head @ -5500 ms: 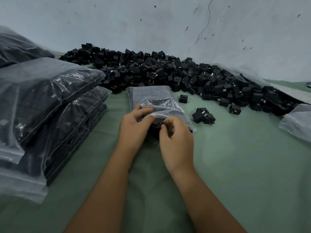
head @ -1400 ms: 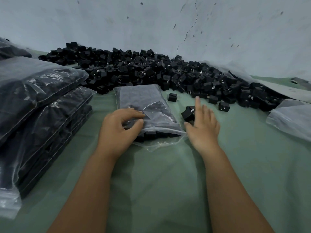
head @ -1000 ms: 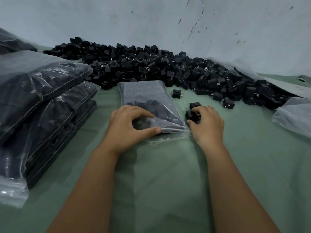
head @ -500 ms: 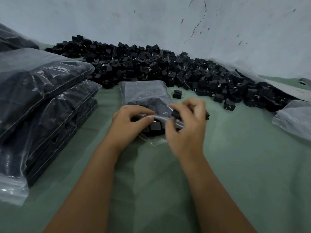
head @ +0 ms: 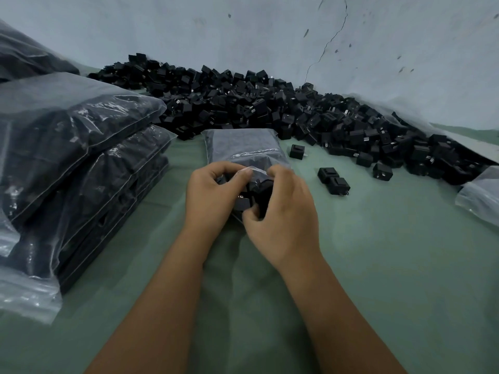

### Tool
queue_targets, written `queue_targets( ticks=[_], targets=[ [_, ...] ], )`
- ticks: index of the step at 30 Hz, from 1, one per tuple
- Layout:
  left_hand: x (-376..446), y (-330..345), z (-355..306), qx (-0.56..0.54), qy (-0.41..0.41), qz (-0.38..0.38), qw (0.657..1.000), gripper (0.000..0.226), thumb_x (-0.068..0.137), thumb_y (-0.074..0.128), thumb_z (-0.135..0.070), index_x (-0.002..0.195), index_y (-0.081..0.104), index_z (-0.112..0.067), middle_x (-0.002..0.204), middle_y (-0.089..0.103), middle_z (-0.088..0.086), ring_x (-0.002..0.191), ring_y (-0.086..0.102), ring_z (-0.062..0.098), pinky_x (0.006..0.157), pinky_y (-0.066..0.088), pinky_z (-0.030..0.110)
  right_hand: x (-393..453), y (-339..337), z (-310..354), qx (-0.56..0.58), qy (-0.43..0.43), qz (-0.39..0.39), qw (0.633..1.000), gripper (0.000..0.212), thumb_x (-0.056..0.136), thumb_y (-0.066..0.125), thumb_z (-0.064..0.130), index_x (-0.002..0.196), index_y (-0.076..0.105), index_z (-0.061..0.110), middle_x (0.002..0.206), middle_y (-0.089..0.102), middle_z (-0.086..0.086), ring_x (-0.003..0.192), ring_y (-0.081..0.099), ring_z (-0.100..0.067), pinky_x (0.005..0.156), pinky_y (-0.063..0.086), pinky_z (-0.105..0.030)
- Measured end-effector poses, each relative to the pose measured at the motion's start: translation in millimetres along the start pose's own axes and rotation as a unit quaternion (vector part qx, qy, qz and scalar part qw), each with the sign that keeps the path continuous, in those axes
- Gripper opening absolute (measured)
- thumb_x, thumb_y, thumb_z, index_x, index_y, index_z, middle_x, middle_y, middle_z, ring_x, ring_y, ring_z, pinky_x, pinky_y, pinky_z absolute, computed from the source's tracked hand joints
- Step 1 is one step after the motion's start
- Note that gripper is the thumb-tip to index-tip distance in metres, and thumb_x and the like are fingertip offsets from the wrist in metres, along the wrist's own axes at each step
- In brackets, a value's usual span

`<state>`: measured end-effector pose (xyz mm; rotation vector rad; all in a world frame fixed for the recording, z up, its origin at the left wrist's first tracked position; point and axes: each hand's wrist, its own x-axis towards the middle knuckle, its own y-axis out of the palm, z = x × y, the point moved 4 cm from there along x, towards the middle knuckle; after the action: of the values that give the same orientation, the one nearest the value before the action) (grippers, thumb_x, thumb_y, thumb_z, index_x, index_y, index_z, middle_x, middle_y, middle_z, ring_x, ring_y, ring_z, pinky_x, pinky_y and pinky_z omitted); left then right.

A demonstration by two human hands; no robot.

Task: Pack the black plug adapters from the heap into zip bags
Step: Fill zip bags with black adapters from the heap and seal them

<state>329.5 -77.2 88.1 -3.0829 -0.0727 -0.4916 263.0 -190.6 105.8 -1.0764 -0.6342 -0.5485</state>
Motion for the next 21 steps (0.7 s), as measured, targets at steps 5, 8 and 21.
queue_targets(
  ticks=[5,8,21],
  targets=[
    [0.5,1.9,2.0,-0.023,-0.011,-0.002,1.0,0.003,0.084,0.076,-0.017,0.082,0.077,-0.016,0.077,0.074,0.003,0.082,0.07,0.028,0.064,0.059,0.03,-1.7,3.1,-1.2,-0.059,-0.004,0.012,0.998,0.03,0.074,0.069,0.006,0.103,0.064,0.006,0.1,0.063,-0.01,0.088,0.059,-0.029,0.069,0.049,-0.034],
    [0.9,1.8,3.3,-0.019,-0.013,-0.006,1.0,0.003,0.084,0.076,-0.018,0.081,0.077,-0.017,0.076,0.074,0.002,0.08,0.07,0.028,0.065,0.06,0.034,-2.0,3.5,-1.3,-0.079,-0.001,0.034,0.996,0.034,0.075,0.067,0.008,0.109,0.068,0.008,0.105,0.065,-0.01,0.092,0.061,-0.029,0.073,0.051,-0.034],
    [-6.0,1.1,-4.4,0.088,0.062,-0.059,0.992,0.004,0.086,0.073,-0.025,0.086,0.075,-0.022,0.085,0.072,-0.008,0.09,0.066,0.015,0.083,0.054,0.043,-2.6,0.0,-4.0,-0.068,0.001,0.011,0.998,0.007,0.077,0.069,0.007,0.082,0.067,0.01,0.081,0.061,-0.004,0.069,0.058,-0.026,0.053,0.044,-0.028]
  ],
)
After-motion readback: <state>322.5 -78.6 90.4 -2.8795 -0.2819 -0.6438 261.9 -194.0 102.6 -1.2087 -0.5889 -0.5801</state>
